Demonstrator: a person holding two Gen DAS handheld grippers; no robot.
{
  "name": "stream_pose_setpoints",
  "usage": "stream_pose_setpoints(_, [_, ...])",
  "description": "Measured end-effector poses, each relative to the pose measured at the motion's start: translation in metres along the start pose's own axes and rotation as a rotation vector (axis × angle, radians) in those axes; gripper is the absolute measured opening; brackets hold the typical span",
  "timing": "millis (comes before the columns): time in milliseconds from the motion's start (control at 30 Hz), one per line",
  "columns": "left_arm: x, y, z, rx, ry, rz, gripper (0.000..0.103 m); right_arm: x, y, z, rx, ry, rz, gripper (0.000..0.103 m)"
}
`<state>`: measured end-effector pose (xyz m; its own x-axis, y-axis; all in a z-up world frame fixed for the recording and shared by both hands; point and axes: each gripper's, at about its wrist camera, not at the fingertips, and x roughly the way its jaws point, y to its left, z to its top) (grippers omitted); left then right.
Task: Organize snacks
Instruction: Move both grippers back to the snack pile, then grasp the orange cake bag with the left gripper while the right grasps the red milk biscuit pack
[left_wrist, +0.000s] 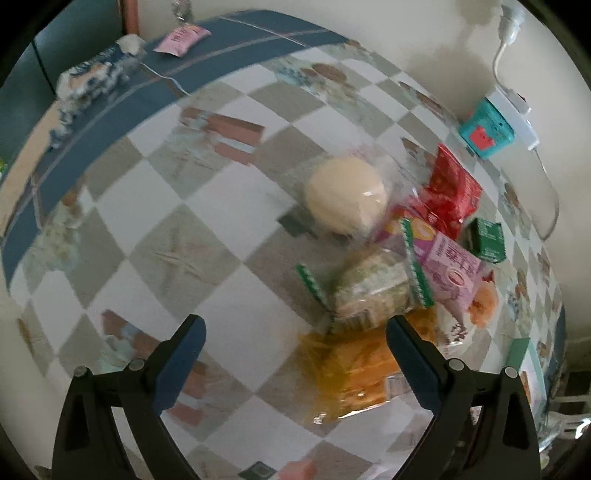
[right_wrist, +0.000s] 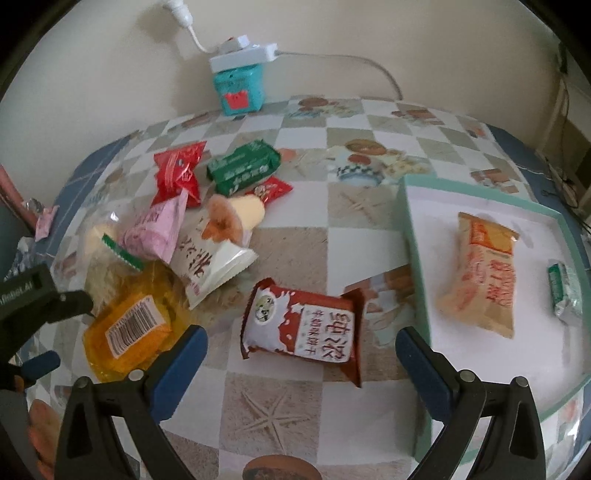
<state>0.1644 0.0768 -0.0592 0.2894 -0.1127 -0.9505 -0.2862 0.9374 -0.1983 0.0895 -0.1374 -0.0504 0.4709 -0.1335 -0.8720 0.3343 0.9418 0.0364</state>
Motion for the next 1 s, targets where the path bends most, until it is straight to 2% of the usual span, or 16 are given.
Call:
stream_pose_setpoints(500, [0.022,-0.042,-0.011,0.105,0.069,-0.057,0.098,0.023,0.001,-0.001,-0.007,0.015,-0.011,0.103])
stream_pose_setpoints(1000, [0.040,-0.064,-0.018,0.151,0.100,-0.015,0.098,0.030,-0.001,-0.002,-0.002,0.015,-0.018,0.103])
